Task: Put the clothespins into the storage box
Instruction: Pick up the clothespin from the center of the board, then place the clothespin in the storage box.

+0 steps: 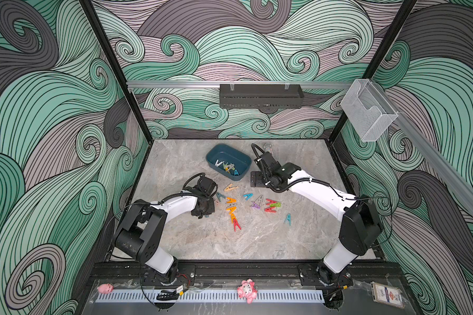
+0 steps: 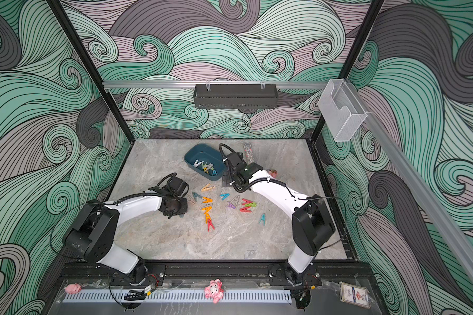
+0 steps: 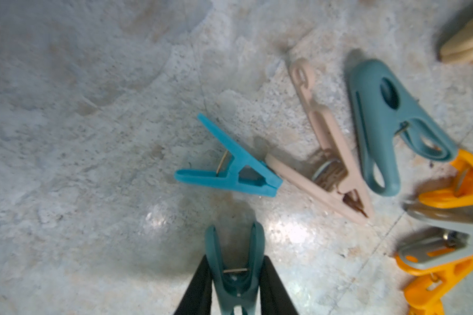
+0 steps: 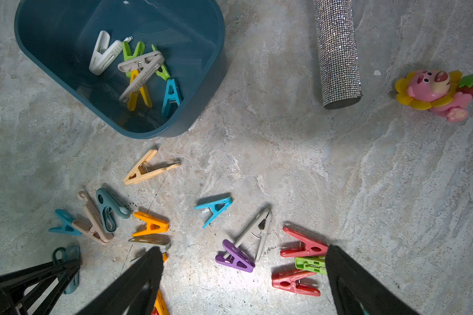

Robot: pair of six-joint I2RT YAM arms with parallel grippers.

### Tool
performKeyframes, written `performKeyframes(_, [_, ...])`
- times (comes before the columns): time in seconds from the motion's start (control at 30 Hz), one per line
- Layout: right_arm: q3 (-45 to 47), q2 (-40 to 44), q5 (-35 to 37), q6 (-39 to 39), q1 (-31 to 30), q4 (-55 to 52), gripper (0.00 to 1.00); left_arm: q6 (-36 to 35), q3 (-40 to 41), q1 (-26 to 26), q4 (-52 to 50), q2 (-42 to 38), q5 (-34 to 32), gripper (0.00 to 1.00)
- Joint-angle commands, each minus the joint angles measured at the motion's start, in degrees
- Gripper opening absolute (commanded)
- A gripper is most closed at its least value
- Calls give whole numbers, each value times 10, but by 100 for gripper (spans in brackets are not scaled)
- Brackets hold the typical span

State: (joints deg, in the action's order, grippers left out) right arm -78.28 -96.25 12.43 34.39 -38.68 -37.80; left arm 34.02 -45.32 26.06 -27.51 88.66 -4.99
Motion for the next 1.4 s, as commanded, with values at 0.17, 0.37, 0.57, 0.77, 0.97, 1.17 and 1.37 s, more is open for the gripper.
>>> performKeyframes(0.17, [6,-2,8,9,-4,0,93,-8,-16,3,-63,-47,-24,26])
performKeyframes(0.37, [6,-4,7,9,-5,2,93,-33,-65,0,-97,-92,-52,26])
performKeyframes(0.57, [10,0,11,8,-4,3,93,-99,-171,-9,-26,-33,-57,26])
performKeyframes(0.77, [32,18,18,14,-4,4,93,-155,-367,-23,0,118,-46,26])
performKeyframes(0.97, [50,40,26,15,-4,2,93,-182,-567,-32,-55,268,-34,26])
performKeyframes(1.17, [66,45,29,20,-5,2,93,-197,-610,-37,-34,322,-39,27])
performKeyframes(1.37, [74,42,27,22,-4,4,93,-214,-617,-40,-7,341,-43,31])
